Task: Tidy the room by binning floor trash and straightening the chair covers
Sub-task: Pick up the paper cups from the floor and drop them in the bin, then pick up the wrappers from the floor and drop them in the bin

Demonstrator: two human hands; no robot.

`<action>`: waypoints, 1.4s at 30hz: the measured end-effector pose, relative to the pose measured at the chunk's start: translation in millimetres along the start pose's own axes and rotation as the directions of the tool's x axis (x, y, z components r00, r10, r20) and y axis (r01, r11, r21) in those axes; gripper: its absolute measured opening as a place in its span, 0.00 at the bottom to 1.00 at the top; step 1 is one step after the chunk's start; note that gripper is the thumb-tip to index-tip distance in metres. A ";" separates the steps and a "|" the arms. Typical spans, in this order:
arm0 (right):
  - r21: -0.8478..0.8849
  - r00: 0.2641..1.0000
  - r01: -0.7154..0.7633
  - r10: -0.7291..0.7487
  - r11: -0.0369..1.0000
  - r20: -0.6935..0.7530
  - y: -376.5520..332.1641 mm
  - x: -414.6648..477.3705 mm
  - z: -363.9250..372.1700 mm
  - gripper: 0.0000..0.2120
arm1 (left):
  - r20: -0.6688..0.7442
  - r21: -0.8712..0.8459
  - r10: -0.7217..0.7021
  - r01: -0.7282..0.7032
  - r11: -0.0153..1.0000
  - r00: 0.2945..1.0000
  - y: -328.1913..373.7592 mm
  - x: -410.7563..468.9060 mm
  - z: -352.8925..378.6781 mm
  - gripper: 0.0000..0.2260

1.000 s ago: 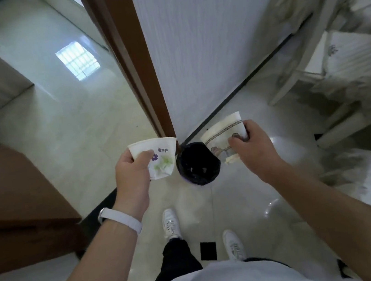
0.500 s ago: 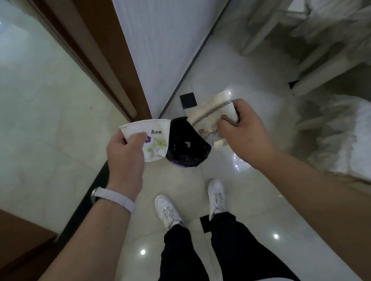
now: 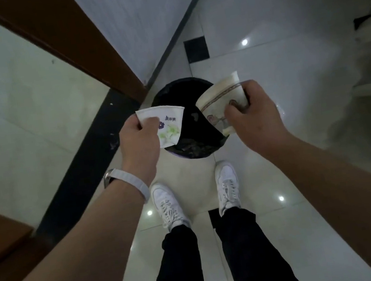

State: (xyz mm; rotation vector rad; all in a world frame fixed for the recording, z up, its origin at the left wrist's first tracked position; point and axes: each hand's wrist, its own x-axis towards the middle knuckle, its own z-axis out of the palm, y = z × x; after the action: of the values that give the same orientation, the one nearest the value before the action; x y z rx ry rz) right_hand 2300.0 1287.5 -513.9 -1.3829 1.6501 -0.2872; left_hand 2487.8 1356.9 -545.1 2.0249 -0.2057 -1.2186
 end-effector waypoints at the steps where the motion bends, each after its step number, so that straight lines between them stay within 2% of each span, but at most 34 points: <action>1: -0.018 1.000 -0.003 0.003 1.000 0.015 16.4 12.2 11.3 0.07 | 0.006 0.023 -0.004 0.004 1.000 1.000 -14.4 14.6 9.1 0.06; 9: -0.250 0.983 0.142 -0.108 0.958 0.145 126.8 86.9 89.4 0.08 | 0.029 0.161 0.000 -0.004 0.987 1.000 -113.2 104.2 64.1 0.06; 11: -0.319 0.979 0.167 -0.117 0.933 0.169 148.0 96.2 101.5 0.08 | 0.081 0.219 0.002 -0.020 0.976 0.997 -128.0 113.0 71.0 0.10; 13: -0.346 0.974 0.189 -0.129 0.919 0.188 161.8 99.2 108.5 0.11 | 0.158 0.301 0.053 -0.099 0.948 0.986 -135.5 114.9 72.4 0.13; 15: -0.351 0.966 0.219 -0.152 0.910 0.209 168.9 96.4 110.5 0.15 | 0.244 0.441 0.126 -0.226 0.869 0.962 -137.0 110.3 68.8 0.16; 17: -0.367 0.959 0.250 -0.175 0.896 0.224 170.3 90.0 107.5 0.19 | 0.337 0.577 0.183 -0.356 0.735 0.924 -135.4 102.8 61.3 0.19; 19: -0.387 0.952 0.281 -0.203 0.878 0.230 166.2 81.5 99.5 0.21 | 0.417 0.643 0.233 -0.466 0.607 0.879 -129.6 95.3 52.3 0.22; 24: -0.447 0.931 0.358 -0.277 0.820 0.237 132.5 55.1 64.3 0.21 | 0.495 0.746 0.251 -0.555 0.368 0.832 -89.5 62.4 34.0 0.27; 28: -0.513 0.916 0.400 -0.319 0.760 0.242 94.2 25.1 25.1 0.22 | 0.535 0.769 0.267 -0.593 0.239 0.802 -46.2 24.0 24.9 0.25; 31: -0.542 0.908 0.419 -0.340 0.729 0.244 58.8 -4.2 -5.5 0.23 | 0.560 0.760 0.297 -0.622 0.186 0.773 -9.2 -10.7 16.4 0.25; 37: -0.594 0.914 0.392 -0.368 0.702 0.168 -7.6 -80.3 -66.4 0.23 | 0.648 0.701 0.378 -0.711 0.043 0.661 60.7 -93.8 -7.3 0.25; 42: -0.662 0.921 0.351 -0.372 0.662 0.117 -59.0 -150.1 -117.5 0.25 | 0.708 0.636 0.458 -0.767 -0.083 0.537 114.3 -164.1 -35.8 0.22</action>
State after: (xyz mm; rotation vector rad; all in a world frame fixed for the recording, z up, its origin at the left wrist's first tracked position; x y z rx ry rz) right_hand 2238.7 1354.4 -336.2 -2.2861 1.5456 0.0988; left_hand 2455.7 1374.3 -345.3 2.0010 -2.3248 -0.6364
